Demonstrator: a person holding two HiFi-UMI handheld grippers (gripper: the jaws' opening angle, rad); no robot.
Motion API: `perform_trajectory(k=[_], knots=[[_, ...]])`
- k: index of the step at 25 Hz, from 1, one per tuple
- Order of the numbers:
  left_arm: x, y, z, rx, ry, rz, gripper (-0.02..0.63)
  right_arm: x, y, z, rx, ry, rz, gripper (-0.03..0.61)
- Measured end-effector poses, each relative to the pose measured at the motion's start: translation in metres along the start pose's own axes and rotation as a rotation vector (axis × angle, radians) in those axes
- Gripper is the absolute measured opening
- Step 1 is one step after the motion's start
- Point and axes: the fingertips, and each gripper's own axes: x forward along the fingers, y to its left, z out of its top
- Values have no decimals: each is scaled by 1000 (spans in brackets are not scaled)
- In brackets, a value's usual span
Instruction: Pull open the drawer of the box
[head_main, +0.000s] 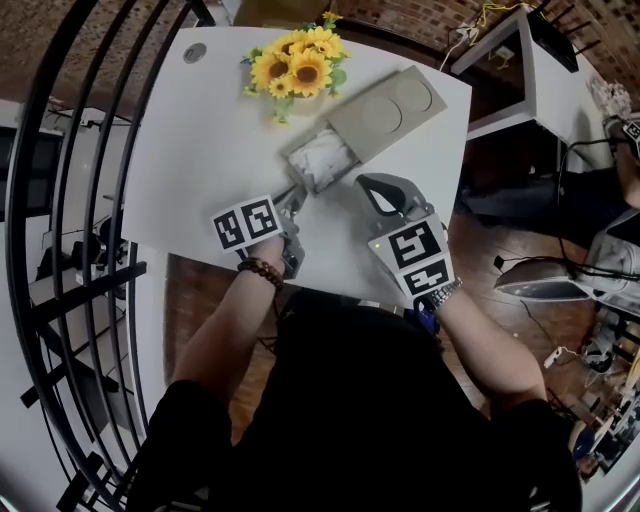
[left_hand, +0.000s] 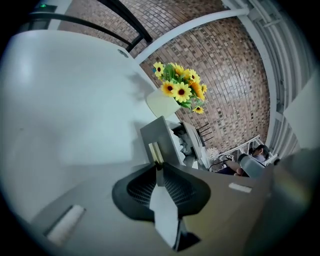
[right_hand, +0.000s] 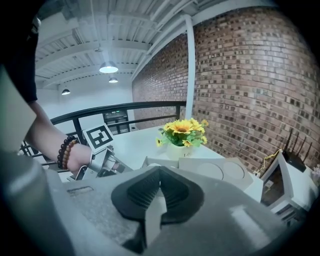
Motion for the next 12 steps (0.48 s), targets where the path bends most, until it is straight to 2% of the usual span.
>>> perform_trajectory(k=[12], knots=[[-43,32,-9,8,-35,88,51,-8,22,7,-29,-23,28,-9]])
